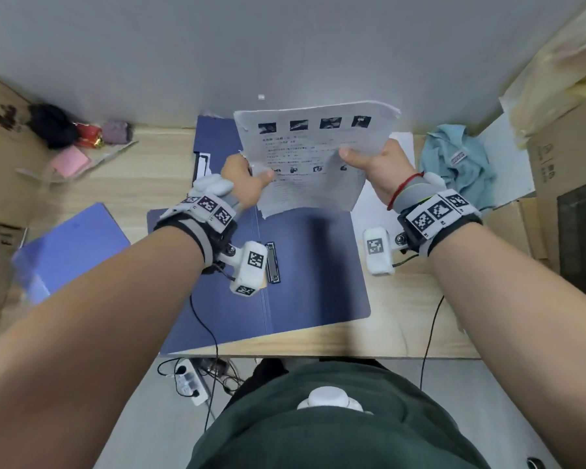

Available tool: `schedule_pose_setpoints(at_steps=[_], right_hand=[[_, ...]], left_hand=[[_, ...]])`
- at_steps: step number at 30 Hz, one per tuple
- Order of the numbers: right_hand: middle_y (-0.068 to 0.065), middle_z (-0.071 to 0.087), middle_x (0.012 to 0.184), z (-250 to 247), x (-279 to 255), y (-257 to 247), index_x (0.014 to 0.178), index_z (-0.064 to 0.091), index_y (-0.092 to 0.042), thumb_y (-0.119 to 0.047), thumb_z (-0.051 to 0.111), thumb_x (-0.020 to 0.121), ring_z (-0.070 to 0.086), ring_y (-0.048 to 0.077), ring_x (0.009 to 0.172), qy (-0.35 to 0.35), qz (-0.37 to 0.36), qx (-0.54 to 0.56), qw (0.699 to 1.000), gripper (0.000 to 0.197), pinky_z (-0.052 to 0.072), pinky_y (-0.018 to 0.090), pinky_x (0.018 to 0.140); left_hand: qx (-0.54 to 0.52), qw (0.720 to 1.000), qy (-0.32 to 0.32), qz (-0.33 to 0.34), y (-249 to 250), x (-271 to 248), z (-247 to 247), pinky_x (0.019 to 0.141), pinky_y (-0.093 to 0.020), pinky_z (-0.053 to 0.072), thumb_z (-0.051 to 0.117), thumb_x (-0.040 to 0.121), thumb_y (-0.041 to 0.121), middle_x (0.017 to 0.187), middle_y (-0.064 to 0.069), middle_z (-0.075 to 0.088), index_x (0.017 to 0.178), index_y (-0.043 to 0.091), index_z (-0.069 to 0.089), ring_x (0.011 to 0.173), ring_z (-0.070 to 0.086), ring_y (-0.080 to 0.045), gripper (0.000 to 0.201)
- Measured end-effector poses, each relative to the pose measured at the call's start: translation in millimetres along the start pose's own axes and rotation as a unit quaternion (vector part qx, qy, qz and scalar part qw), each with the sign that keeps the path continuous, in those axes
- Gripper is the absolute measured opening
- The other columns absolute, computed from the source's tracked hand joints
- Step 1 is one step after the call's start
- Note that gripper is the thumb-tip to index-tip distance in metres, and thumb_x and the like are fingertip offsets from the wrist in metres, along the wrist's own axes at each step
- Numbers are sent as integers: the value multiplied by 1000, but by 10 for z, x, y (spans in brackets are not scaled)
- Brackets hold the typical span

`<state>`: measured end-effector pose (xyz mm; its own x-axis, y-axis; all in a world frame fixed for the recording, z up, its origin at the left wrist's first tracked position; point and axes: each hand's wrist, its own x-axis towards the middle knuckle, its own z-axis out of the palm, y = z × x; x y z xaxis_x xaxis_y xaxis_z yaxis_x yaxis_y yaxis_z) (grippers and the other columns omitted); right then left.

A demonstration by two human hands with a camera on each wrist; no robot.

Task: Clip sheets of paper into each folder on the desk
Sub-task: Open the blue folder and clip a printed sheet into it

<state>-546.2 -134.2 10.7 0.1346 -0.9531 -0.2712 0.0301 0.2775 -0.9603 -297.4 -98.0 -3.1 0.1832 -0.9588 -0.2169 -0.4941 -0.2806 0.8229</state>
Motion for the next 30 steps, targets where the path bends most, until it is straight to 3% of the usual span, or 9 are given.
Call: schedule_pose_setpoints(at_steps=[2,5,8,12,18,20,24,28,30], right_hand=[[2,76,99,-15,-41,83,104,71,-9,6,74,80,71,19,96,13,20,2,1000,29,56,34,88],[9,75,105,-90,-98,244,110,69,-3,7,77,76,71,24,99,47,61,-11,997,36,56,40,90],[15,72,112,-112,-159,331,106,70,-7,5,76,77,69,30,107,59,75,-19,995,32,54,46,98],[19,70,115,-80,-196,289,114,67,2,8,73,79,68,32,107,60,69,2,996,36,56,41,94],[13,74,105,-89,-231,455,96,75,-12,3,80,68,71,28,99,41,79,-58,994,32,56,46,93],[14,74,104,-102,-225,430,97,73,-8,5,78,72,71,28,95,57,81,-47,994,28,57,42,90],[14,73,108,-130,-200,425,103,71,-4,5,76,77,71,28,100,48,87,-30,995,28,57,39,90],[9,72,106,-171,-189,525,103,72,-6,3,76,75,68,20,95,35,99,-72,992,30,54,35,88],[4,72,104,-169,-201,542,106,73,-6,-9,79,69,66,18,95,32,104,-99,989,37,53,34,87]], left_hand=[[-23,1000,-15,-4,-16,-76,-1,93,-37,54,73,86,9,118,-9,70,122,3,65,105,67,-24,37],[-50,998,-45,-5,5,-182,0,96,-38,54,72,85,2,121,-12,69,126,4,61,107,67,-24,43],[-20,998,-57,-4,-2,-217,19,95,-39,54,72,86,6,120,-9,69,124,7,63,107,67,-23,39],[-11,999,-36,-7,18,-257,61,95,-42,54,72,86,10,115,-7,72,117,11,69,104,69,-23,31],[72,995,-76,5,-87,-293,74,73,-36,54,63,88,9,101,-16,72,102,17,69,81,64,-28,18],[80,995,-51,-11,-76,-302,107,81,-40,57,66,89,14,105,-13,73,107,14,71,90,68,-29,18],[85,996,-5,1,23,-257,106,81,-32,51,64,93,17,112,-11,73,113,6,71,98,68,-27,23],[52,998,23,14,112,-164,22,69,-35,51,65,91,19,92,-7,72,97,3,69,81,67,-25,18],[66,998,11,17,140,-154,10,72,-35,50,65,92,17,94,-6,71,101,3,69,83,66,-24,18]])
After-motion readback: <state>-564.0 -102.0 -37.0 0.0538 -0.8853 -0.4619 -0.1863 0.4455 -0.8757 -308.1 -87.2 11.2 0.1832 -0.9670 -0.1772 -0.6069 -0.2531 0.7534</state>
